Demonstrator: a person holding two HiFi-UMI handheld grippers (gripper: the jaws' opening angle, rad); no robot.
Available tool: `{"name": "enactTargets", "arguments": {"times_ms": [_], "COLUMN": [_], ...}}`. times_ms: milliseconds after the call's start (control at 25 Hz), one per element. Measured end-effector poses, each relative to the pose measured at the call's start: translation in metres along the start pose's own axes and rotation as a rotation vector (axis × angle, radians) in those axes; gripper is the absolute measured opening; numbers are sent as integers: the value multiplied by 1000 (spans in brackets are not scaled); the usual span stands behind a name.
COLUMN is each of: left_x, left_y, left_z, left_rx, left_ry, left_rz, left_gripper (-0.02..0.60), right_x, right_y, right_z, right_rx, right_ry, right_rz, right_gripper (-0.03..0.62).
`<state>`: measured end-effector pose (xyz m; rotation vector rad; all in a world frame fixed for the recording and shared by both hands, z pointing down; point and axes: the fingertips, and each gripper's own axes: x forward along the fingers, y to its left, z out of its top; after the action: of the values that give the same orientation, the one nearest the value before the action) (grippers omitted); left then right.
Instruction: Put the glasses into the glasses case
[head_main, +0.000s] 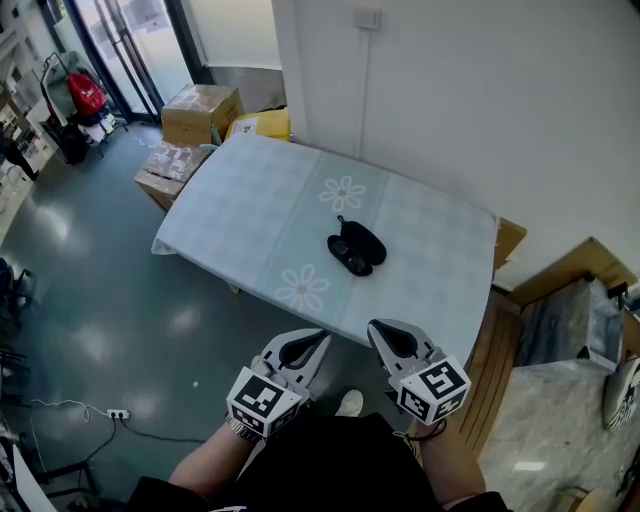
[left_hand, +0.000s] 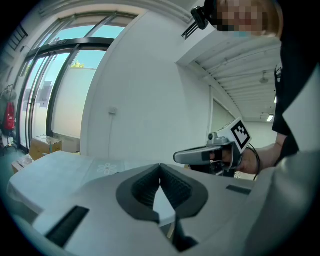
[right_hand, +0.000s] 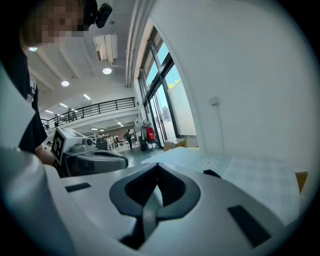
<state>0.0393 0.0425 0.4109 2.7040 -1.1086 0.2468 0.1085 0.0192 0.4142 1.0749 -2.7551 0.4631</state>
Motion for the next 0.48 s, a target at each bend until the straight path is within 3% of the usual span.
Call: {"name": "enactTargets", "arguments": {"times_ms": [480], "left_x": [-5], "left_y": [-7], "left_z": [0], "left_rx": [4], "left_ry": [-5], "left_rz": [25], "left_gripper": [27], "right_x": [-6], "right_y": [3], "right_z": [1], "right_rx": [-8], "right_ry": [-6], "right_rz": [18], "right_gripper": [23]}}
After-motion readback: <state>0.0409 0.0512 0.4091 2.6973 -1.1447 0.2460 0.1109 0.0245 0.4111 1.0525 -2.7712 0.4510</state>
